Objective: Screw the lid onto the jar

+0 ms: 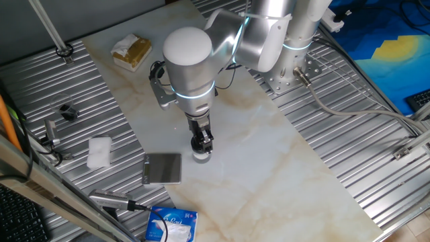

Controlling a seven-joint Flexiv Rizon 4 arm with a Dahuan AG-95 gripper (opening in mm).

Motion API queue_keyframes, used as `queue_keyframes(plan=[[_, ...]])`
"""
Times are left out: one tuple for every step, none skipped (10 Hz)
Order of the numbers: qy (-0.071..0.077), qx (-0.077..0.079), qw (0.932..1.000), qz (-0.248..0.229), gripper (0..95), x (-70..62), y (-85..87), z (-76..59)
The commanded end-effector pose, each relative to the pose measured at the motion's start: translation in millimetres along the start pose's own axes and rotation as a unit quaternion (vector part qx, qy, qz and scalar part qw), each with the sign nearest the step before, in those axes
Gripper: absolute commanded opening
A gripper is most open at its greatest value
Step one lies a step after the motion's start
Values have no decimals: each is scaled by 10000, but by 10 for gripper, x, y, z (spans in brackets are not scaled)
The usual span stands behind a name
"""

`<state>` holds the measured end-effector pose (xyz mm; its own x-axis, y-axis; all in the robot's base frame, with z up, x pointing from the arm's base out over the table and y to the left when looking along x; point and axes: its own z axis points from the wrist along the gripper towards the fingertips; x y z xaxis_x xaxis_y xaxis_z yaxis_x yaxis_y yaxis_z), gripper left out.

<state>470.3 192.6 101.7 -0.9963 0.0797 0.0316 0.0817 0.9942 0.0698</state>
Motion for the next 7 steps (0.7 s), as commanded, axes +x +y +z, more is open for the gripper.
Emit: queue_keyframes(plan=[[-4, -10, 9999, 102, 0, 3, 0, 17], [-5, -16, 9999, 149, 0, 3, 0, 17], [-5, -16, 9999, 163, 0, 3, 0, 17], [-8, -17, 9998, 179, 0, 3, -1, 18], [-12, -33, 9997, 243, 0, 3, -1, 19], [-8, -83, 9994, 350, 0, 3, -1, 20], [-14, -89, 9991, 405, 0, 3, -1, 22]])
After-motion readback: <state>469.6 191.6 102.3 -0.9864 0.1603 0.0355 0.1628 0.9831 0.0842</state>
